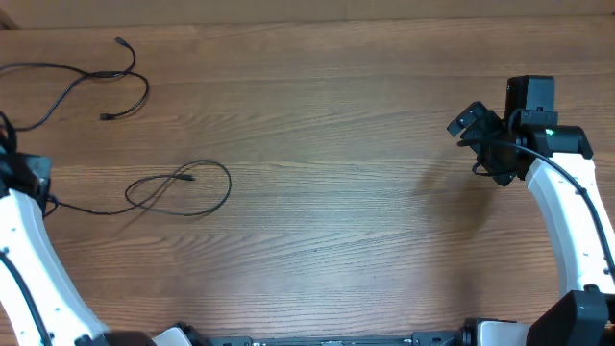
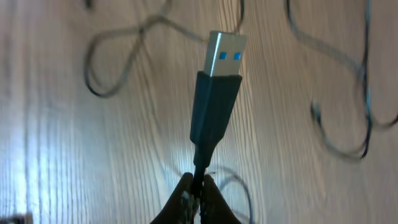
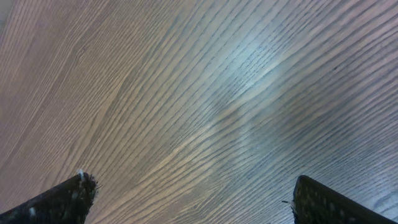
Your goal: Untangle cables
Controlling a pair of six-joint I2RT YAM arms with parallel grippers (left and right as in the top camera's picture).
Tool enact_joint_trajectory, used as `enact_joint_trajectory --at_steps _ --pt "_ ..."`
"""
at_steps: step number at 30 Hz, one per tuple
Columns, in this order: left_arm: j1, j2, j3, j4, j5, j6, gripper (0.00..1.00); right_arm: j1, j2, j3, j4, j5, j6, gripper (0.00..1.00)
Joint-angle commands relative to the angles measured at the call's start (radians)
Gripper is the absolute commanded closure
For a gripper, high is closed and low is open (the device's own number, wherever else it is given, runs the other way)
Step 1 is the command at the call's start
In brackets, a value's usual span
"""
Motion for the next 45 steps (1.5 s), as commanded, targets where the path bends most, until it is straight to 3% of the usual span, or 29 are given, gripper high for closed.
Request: enact_joint_trajectory --at_steps 1,4,6,10,13,21,22,28,33,38,45 --pt "0.002 0.09 0.011 -0.002 0.195 0.149 0.94 -0.006 -0.014 0.002 0.005 0.009 -0.002 0.0" --pt "0.001 0.151 0.011 0.007 0.282 0.275 0.89 -0.006 -0.014 0.002 0.005 0.009 -0.002 0.0" --pt "-0.001 0.194 0.011 0.014 0.333 0.358 0.77 -0.006 -0.014 0.002 0.005 0.009 -0.002 0.0" --pt "-0.002 0.268 0.01 -0.004 0.378 0.381 0.55 -0.006 -0.014 0.002 0.005 0.009 -0.002 0.0" --pt "-0.003 0.31 0.011 -0.028 0.41 0.398 0.53 -0.006 -0.014 0.002 0.005 0.009 -0.002 0.0" --pt "-0.011 0.342 0.01 -0.116 0.745 0.711 0.51 -0.006 -0.014 0.002 0.005 0.009 -0.002 0.0" --pt "-0.023 0.342 0.01 -0.138 0.758 0.733 0.47 -0.006 -0.014 0.002 0.005 0.009 -0.002 0.0" --pt "-0.13 0.342 0.003 -0.203 0.626 0.729 0.33 -0.006 -0.014 0.002 0.005 0.009 -0.002 0.0" --pt "-0.264 0.343 -0.074 -0.14 0.565 0.711 0.19 -0.006 -0.014 0.002 0.005 0.009 -0.002 0.0" --pt "-0.358 0.343 -0.181 -0.006 0.483 0.533 0.2 -0.006 -0.014 0.002 0.005 0.009 -0.002 0.0" --pt "-0.443 0.343 -0.26 0.173 0.485 0.403 0.19 -0.006 -0.014 0.002 0.005 0.009 -0.002 0.0"
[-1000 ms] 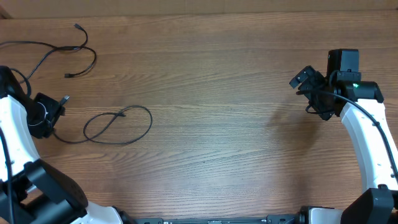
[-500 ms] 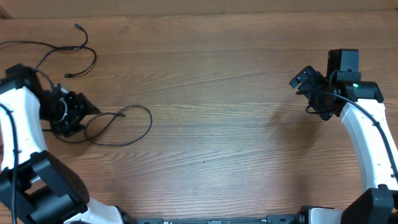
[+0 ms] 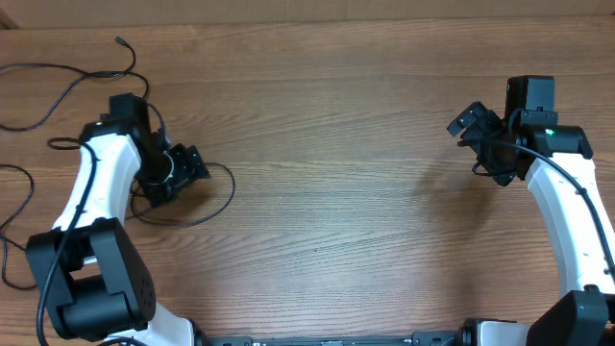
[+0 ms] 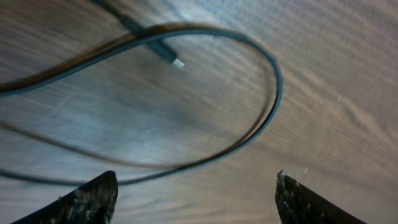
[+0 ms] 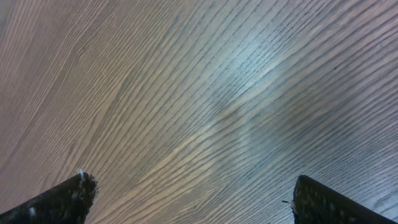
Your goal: Untangle cables
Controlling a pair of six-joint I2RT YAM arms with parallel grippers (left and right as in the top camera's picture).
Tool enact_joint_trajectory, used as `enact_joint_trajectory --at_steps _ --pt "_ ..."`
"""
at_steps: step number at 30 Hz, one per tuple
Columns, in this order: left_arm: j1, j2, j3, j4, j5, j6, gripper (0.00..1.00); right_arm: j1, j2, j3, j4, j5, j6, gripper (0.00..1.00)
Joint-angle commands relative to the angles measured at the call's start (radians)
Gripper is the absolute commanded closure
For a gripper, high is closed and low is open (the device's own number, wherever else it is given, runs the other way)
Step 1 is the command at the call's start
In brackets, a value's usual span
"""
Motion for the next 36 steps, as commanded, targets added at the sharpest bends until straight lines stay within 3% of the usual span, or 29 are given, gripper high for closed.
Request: enact_joint_trajectory --at_steps 1,8,14,19,22,36 --pt "-0.04 0.003 -0.026 0.054 -0.024 -0.124 0.2 -0.006 -0.014 0.002 0.005 0.009 -0.001 0.0" --pt "-0.116 0.003 -0.028 0.13 -0.058 -0.273 0.2 -0.006 -0.014 0.002 0.005 0.009 -0.001 0.0" --pt "-0.246 0.005 -0.028 0.139 -0.31 -0.348 0.2 -0.006 -0.014 0.002 0.005 0.009 -0.001 0.0" --pt "-0.282 0.005 -0.028 0.081 -0.382 -0.621 0.18 -0.006 -0.014 0.002 0.005 0.009 -0.001 0.0" --pt "-0.289 0.005 -0.028 0.09 -0.377 -0.715 0.16 -0.006 -0.014 0.002 0.005 0.009 -0.001 0.0" --pt "-0.306 0.103 -0.029 0.222 -0.323 -0.766 0.18 -0.006 -0.014 0.002 0.005 0.009 -0.001 0.0"
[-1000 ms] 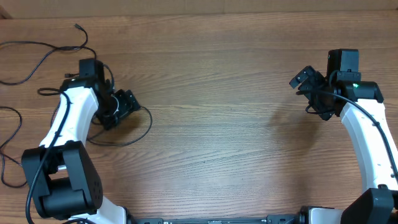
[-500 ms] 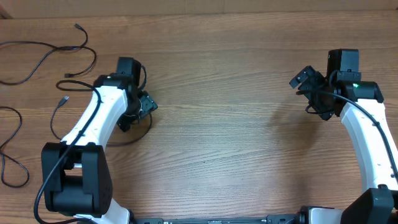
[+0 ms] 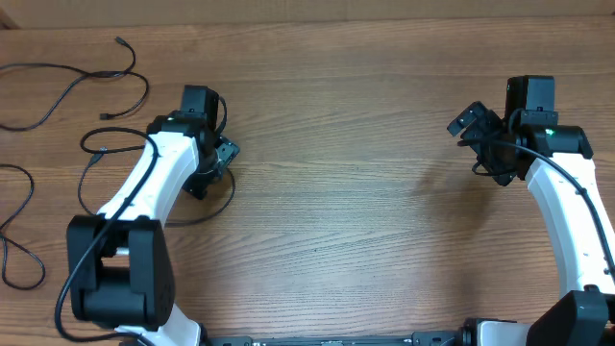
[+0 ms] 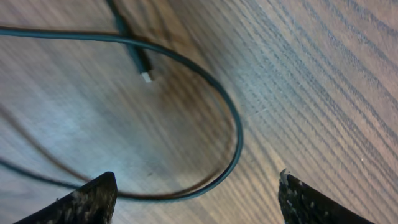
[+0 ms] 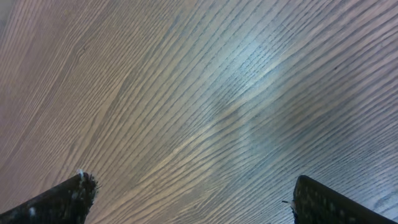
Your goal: Untangle cables
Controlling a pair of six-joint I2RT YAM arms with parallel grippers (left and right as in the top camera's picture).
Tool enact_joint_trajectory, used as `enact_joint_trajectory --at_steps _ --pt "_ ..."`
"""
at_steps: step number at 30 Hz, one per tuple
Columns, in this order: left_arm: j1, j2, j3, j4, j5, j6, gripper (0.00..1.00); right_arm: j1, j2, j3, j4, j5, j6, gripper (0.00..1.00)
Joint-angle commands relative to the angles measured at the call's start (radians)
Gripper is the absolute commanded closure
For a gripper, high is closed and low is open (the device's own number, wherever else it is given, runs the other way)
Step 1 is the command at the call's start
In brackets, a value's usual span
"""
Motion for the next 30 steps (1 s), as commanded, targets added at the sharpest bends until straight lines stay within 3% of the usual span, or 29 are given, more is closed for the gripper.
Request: enact_joint_trajectory --at_steps 1,7,13,18,22,28,30 --pt "-0.013 0.081 -0.007 0.049 0.03 -0.037 0.18 -0.006 -0.014 0.002 0.005 0.008 -0.002 0.0" --pt "-0.005 0.119 -0.007 0.072 -0.001 -0.031 0.25 -0.006 -0.014 0.002 0.005 0.009 -0.002 0.0" --pt "-0.006 0.119 -0.007 0.065 -0.08 0.051 0.47 -0.006 -0.014 0.002 0.005 0.009 -0.002 0.0" --pt "-0.006 0.119 -0.007 0.066 -0.094 0.084 0.48 -0.006 -0.014 0.002 0.005 0.009 -0.002 0.0" --pt "-0.006 0.119 -0.007 0.065 -0.088 0.084 0.59 -0.006 -0.014 0.002 0.005 0.008 -0.002 0.0" --pt "-0.006 0.119 -0.007 0.064 -0.087 0.097 0.56 -0.006 -0.014 0.002 0.005 0.008 -0.002 0.0" --pt "-0.006 0.119 -0.007 0.066 -0.08 0.098 0.47 -0.006 -0.014 0.002 0.005 0.008 -0.002 0.0"
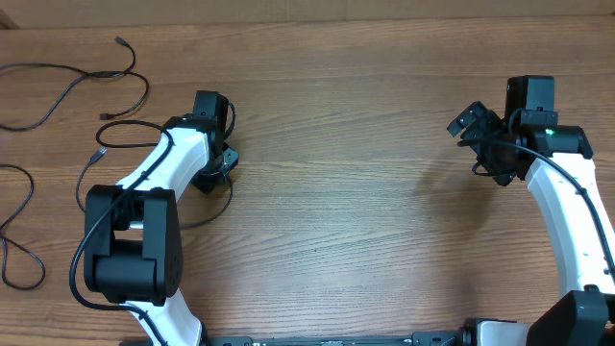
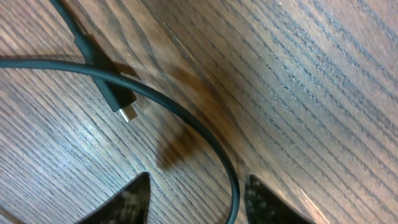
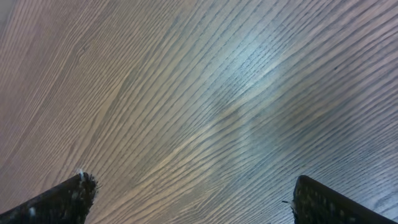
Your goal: Untangle cables
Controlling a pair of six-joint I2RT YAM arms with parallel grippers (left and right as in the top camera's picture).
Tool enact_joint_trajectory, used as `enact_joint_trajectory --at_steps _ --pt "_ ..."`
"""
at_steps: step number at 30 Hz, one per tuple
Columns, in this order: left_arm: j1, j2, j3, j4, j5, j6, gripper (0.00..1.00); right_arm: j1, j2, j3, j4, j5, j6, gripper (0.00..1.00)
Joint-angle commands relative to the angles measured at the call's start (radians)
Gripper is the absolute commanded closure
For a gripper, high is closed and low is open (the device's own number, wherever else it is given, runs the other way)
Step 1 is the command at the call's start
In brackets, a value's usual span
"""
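Thin black cables lie at the table's left. One cable (image 1: 205,214) curves under my left arm; in the left wrist view this cable (image 2: 186,121) bends down between my fingers, close to the right finger (image 2: 267,202), and its small plug (image 2: 123,111) crosses over it. My left gripper (image 2: 196,190) (image 1: 215,179) is open, low over the wood, its fingers on either side of the cable. My right gripper (image 3: 193,186) (image 1: 469,123) is open over bare wood at the far right.
Another black cable (image 1: 58,69) winds along the far left corner, its ends near the back. A third cable (image 1: 21,207) runs down the left edge. The wooden table (image 1: 365,221) fills the view.
My left gripper has come lower and a little right over the cable loop. Its fingers stand closer together, with the cable now between them. The right arm has not moved.
At first my left gripper was at the far left edge, shut on a cable just below its USB plug. Then it was open over the loop farther right, that cable lying at the left edge. It then stood over the loop's right bend, and now straddles it.
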Motion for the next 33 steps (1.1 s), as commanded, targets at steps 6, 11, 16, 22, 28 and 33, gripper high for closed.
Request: enact_joint_trajectory --at_steps 6,11,16,22,28,33 --pt "-0.001 0.003 -0.005 0.037 0.055 0.019 0.41 -0.006 -0.014 0.002 0.005 0.008 -0.002 0.0" --pt "-0.001 0.011 -0.005 0.037 0.051 0.021 0.43 -0.006 -0.014 0.002 0.005 0.008 -0.002 0.0" --pt "-0.001 0.063 -0.005 0.021 0.051 0.031 0.46 -0.006 -0.014 0.002 0.005 0.008 -0.002 0.0" --pt "0.001 0.122 -0.005 0.02 0.044 0.106 0.71 -0.006 -0.014 0.002 0.005 0.009 -0.001 0.0" --pt "0.026 0.12 -0.002 0.002 0.007 0.158 0.96 -0.006 -0.014 0.002 0.005 0.008 -0.002 0.0" --pt "0.106 0.118 0.048 -0.082 -0.002 0.176 0.96 -0.006 -0.014 0.002 0.005 0.008 -0.002 0.0"
